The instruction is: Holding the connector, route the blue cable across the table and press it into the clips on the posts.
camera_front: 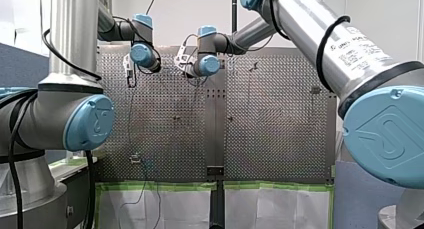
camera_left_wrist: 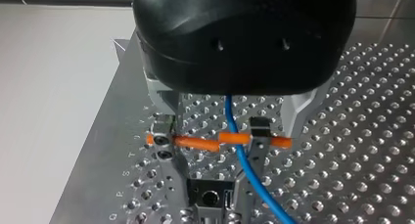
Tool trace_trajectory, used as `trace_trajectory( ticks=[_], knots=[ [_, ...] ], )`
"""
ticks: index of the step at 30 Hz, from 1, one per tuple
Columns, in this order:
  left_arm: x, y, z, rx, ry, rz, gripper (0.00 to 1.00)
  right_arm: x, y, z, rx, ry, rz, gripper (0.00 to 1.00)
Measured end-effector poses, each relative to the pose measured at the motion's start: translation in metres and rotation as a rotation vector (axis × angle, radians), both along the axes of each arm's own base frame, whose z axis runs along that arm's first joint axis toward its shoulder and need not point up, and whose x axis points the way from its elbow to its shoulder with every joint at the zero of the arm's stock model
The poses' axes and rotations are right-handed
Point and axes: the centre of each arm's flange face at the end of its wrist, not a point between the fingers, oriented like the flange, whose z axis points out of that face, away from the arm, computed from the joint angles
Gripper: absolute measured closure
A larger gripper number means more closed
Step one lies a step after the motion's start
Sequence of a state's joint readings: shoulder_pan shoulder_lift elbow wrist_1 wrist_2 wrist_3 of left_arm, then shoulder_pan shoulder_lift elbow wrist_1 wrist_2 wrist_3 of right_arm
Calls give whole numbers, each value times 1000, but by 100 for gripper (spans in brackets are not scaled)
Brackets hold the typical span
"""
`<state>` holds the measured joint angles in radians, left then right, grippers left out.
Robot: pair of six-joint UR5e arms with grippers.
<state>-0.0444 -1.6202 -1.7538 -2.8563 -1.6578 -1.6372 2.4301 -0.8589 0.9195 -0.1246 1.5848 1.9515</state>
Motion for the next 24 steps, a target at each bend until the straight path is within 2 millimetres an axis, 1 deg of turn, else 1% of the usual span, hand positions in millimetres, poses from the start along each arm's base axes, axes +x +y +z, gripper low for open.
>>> trace_trajectory(
  ticks=[2, 3, 4, 5, 6, 7, 8, 9, 10, 11, 12, 13, 14, 15, 16, 17, 18, 24],
  knots=[
    [0, 0, 0, -1, 0, 0, 2, 0, 0, 0, 0, 0, 1, 100],
    [0, 0, 0, -2, 0, 0, 7, 0, 0, 0, 0, 0, 1, 100],
    [0, 0, 0, -3, 1, 0, 16, 0, 0, 0, 0, 0, 1, 100],
    [0, 0, 0, -5, 2, 0, 16, 0, 0, 0, 0, 0, 2, 100],
    [0, 0, -1, -7, 3, 0, 30, 0, 0, 0, 0, 0, 2, 100],
    [0, 0, 0, -11, 3, 0, 40, 0, 0, 0, 0, 0, 2, 100],
    [0, 0, -1, -14, 4, 1, 40, 0, 0, 0, 0, 1, 2, 100],
    [0, 0, -1, -16, 5, 1, 50, 0, 1, 0, 1, 1, 2, 100],
    [-1, 0, -1, -19, 6, 3, 64, 0, 1, 0, 1, 1, 2, 100],
    [-1, 0, -1, -20, 8, 5, 64, 0, 1, 0, 1, 2, 2, 100],
    [-1, 0, -1, -21, 9, 8, 71, 0, 1, 0, 2, 2, 2, 100],
    [-1, 0, -1, -23, 10, 12, 75, 0, 1, -1, 2, 2, 2, 100],
    [-1, 0, -1, -24, 10, 13, 75, 0, 1, -1, 2, 3, 2, 100],
    [-2, 0, -1, -25, 10, 15, 89, 0, 1, -1, 2, 3, 2, 100],
    [-2, 0, -1, -27, 11, 16, 95, 0, 1, -1, 2, 3, 2, 100],
    [-2, 0, -1, -29, 11, 17, 95, 0, 1, -1, 2, 2, 2, 100],
    [-2, 0, -2, -31, 12, 17, 100, 0, 1, -1, 2, 2, 2, 100],
    [-4, -1, -6, -40, 23, 21, 100, 0, 1, -1, 4, 1, 2, 100]
  ],
)
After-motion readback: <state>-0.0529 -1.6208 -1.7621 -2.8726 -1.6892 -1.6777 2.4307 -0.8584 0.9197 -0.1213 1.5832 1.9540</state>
